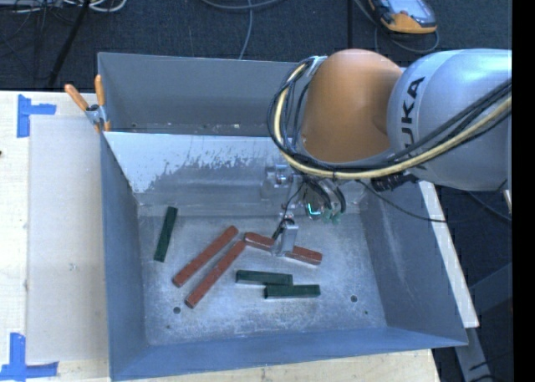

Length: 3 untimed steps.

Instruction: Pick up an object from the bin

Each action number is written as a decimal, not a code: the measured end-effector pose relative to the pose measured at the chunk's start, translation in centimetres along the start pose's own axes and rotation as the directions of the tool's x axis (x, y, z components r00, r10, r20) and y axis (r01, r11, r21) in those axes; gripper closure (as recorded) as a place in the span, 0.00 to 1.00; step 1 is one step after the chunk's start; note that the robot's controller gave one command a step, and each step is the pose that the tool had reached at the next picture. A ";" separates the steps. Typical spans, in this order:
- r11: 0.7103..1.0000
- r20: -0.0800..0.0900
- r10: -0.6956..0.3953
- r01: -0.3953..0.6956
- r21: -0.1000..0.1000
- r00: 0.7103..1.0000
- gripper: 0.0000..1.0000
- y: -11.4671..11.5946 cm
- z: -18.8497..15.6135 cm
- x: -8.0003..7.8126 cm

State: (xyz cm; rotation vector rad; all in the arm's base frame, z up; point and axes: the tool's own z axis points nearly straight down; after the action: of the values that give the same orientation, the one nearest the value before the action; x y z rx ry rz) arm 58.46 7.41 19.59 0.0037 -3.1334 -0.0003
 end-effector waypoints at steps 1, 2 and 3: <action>1.000 0.008 0.004 -0.004 0.000 1.000 1.00 -0.1 -0.4 -0.2; 1.000 0.008 0.005 -0.005 -0.001 1.000 1.00 -0.1 -0.4 -0.2; 1.000 0.007 0.005 -0.005 -0.001 1.000 1.00 -0.1 -0.4 -0.2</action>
Offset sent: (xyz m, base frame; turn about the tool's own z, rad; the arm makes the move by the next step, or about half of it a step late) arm 0.0000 0.0000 0.0000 0.0000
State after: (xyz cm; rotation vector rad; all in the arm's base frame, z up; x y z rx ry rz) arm 58.63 7.34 20.02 -0.0039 -3.1409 -0.0012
